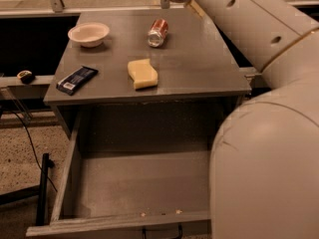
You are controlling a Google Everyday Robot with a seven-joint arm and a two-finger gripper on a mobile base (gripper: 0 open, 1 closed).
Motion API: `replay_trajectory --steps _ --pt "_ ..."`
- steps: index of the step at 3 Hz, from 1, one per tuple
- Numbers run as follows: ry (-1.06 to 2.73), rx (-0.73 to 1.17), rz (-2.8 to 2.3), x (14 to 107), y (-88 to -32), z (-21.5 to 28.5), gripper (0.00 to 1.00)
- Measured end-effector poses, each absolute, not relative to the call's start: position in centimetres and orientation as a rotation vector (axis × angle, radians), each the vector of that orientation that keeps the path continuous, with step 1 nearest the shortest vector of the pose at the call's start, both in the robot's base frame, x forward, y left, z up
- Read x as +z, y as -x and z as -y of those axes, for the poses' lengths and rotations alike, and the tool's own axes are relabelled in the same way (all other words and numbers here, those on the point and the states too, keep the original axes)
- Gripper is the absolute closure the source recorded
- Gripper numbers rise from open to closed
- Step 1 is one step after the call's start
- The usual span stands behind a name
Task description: Place coke can into top drawer
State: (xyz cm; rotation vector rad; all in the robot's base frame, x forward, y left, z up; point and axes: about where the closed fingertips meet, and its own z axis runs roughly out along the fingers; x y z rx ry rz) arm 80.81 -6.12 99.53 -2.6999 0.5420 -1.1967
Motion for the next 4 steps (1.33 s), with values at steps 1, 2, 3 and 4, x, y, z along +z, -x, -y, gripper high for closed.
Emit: replay_trajectory --steps 1,2,3,4 --pt "2.706 -1.192 -0.534 99.2 -81.0 5.9 0.0" --pt "2.667 -1.229 -0.477 99.1 -82.9 5.5 0.0" --pt "2.672 -1.237 -0.382 96.9 -86.9 4.6 0.0" --pt "2.742 -1.143 -0.356 91.3 -90.7 3.3 0.0"
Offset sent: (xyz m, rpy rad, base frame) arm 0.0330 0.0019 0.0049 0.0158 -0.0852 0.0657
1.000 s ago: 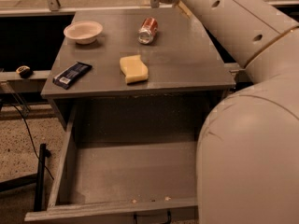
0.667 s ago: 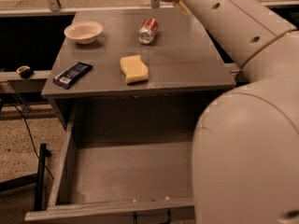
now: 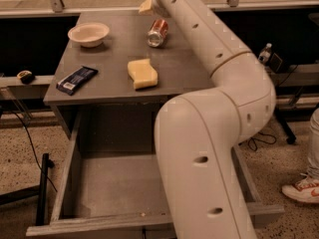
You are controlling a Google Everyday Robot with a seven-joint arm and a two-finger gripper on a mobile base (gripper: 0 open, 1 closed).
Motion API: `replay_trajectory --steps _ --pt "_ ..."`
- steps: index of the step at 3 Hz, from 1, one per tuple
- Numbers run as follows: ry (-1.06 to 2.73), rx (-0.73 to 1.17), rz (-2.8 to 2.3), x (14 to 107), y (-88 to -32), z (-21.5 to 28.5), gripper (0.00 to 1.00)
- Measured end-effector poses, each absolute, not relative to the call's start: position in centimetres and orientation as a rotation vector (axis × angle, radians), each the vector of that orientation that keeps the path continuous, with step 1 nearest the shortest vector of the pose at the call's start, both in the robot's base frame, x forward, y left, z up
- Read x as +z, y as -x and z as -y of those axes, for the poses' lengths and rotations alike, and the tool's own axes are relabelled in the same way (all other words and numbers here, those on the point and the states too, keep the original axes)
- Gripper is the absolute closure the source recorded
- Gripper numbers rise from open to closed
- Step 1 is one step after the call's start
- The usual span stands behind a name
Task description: Place coke can into top drawer
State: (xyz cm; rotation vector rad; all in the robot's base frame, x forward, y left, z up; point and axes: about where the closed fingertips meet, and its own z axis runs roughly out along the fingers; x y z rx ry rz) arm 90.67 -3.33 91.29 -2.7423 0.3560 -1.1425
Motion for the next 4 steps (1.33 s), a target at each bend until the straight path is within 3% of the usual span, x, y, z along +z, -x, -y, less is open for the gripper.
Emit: replay_trajectory --steps 1,4 --pt "2.795 -1.09 -0.359 87.9 -91.9 3.0 0.0" --pt "2.721 -1.015 -0.306 87.7 -91.8 3.1 0.66"
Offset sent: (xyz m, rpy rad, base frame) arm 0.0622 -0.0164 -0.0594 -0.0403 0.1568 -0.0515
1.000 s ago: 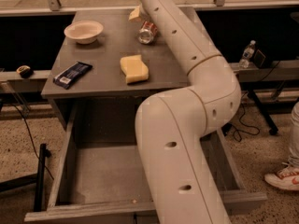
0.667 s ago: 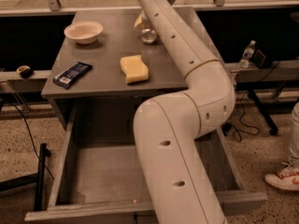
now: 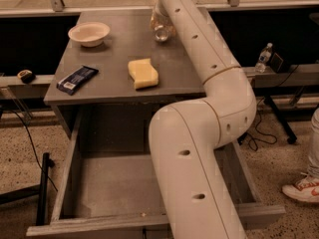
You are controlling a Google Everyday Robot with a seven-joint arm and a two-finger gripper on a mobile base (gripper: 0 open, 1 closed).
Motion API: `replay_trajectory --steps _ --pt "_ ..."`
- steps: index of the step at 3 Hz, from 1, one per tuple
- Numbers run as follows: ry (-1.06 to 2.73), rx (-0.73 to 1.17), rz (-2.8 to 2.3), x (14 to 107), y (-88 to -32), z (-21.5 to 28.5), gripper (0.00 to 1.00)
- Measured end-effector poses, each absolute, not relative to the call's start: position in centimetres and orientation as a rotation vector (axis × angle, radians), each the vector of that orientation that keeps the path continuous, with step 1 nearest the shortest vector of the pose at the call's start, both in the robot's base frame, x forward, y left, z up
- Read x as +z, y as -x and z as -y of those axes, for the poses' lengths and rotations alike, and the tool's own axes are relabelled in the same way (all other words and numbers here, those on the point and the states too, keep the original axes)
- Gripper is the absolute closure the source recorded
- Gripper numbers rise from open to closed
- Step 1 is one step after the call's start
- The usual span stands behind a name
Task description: Place coke can into top drawer
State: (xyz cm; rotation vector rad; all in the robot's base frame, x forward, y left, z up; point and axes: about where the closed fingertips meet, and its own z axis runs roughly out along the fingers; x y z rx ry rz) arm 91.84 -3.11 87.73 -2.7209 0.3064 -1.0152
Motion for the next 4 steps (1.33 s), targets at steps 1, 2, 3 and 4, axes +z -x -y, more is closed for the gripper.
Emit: replay_trajectory --steps 1,2,3,4 --pt "2.588 -0.992 -0.294 89.8 -91.3 3.8 0.89" --pt "2.414 -0.96 -0.302 93.9 -88.8 7.4 1.0" --pt "2.339 -0.955 -0.364 96.4 -85.4 12.2 1.0" --pt "2.187 -1.099 -0.326 104.3 -80.1 15.6 1.0"
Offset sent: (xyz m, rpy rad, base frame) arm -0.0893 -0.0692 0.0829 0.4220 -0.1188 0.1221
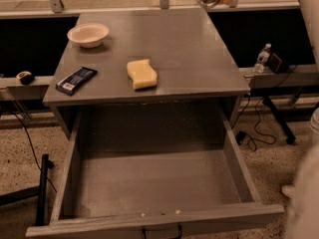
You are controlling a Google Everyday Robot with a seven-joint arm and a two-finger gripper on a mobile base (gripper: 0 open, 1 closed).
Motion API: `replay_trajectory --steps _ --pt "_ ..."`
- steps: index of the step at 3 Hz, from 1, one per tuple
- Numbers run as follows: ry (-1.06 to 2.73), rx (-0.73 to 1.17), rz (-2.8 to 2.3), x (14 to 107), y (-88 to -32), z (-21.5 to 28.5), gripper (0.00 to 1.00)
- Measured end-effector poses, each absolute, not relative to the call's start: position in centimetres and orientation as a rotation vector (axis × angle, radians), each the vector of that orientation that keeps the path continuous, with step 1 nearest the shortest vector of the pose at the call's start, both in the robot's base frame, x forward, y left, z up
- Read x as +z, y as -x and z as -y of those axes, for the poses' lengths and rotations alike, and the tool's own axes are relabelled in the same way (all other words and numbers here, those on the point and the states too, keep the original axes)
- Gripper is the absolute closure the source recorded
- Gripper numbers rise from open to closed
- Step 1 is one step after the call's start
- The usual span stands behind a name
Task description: Place coke can into top drawer
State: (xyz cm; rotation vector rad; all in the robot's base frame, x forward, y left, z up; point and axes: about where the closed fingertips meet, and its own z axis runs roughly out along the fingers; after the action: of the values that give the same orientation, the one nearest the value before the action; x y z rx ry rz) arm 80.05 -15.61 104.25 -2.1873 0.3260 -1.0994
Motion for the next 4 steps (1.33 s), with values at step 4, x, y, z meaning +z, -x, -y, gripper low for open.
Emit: replay_trajectory --steps 4 --pt "2.055 -1.15 -0.35 108.8 -68.7 16.6 1.0"
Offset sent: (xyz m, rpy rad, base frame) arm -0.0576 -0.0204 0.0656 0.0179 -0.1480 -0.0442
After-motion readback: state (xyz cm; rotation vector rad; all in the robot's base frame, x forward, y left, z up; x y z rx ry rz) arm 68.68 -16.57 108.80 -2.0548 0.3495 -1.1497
